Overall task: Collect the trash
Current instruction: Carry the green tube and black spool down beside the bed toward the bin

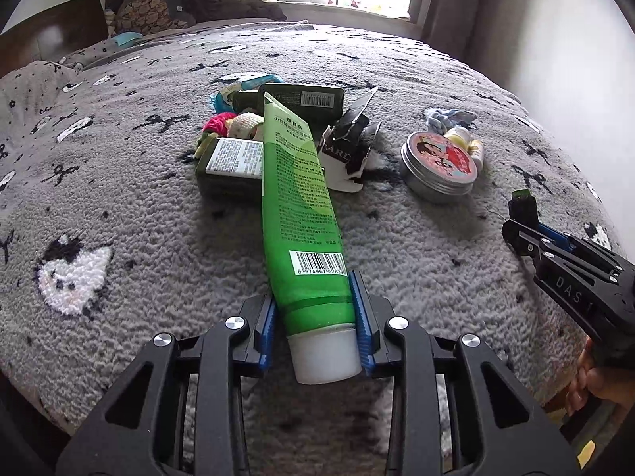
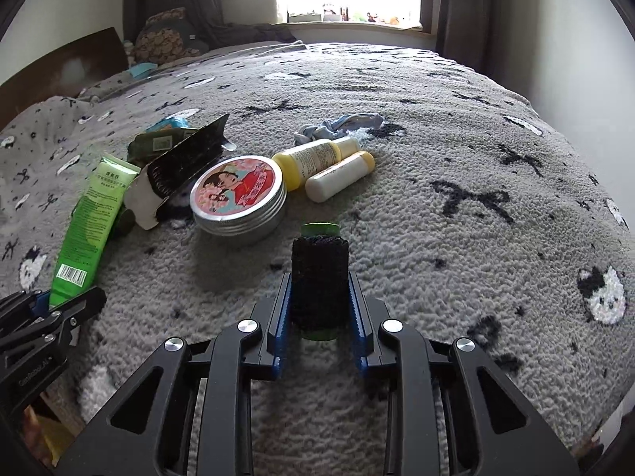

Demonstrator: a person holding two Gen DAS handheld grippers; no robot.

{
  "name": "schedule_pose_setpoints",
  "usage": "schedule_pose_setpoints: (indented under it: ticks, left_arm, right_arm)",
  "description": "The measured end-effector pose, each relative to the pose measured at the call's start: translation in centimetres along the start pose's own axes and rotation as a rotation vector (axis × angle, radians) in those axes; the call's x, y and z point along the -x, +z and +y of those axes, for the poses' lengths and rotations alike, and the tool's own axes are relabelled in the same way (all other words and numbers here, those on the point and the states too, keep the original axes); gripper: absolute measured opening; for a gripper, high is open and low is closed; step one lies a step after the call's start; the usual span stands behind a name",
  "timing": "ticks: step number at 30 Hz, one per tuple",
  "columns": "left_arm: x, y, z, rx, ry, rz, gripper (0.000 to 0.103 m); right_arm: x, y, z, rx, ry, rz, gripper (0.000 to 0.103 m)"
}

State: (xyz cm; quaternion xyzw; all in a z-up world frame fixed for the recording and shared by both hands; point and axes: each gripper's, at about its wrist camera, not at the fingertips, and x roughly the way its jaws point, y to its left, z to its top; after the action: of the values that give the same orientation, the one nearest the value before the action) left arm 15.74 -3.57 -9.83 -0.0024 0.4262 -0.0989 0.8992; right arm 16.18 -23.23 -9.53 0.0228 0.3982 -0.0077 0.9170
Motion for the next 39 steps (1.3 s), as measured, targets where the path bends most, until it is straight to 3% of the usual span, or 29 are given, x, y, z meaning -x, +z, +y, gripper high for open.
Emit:
schedule_pose_setpoints:
  ticks: [5, 16, 23, 30, 39]
  left_arm:
    - [2.4, -1.4, -0.1, -0.010, -0.018, -0.028, 0.030]
    - [12.5, -1.7, -1.0, -0.046, -0.043, -0.221, 0.029]
    - [17.7, -3.4, -1.8, -0.089, -0.048, -0.299, 0.026]
    - [17.2, -8.2, -2.3, -0.137, -0.071, -0.223, 0.024]
    - [12.8, -14.8, -3.4, -0.194, -0.129, -0.040, 0.024]
  right_arm:
    - [3.0, -1.6, 0.2, 0.004, 0.012, -0.032, 0.026]
    - [15.2, -1.7, 0.3, 0.056, 0.023, -0.279, 0.026]
    - [20.2, -3.4, 0.9, 0.115, 0.058, -0.348, 0.026]
    - [20.5, -7.6, 0.8, 0.129, 0.126, -0.305, 0.026]
    - [16.5, -13.0, 1.8, 0.108, 0.204, -0.131, 0.026]
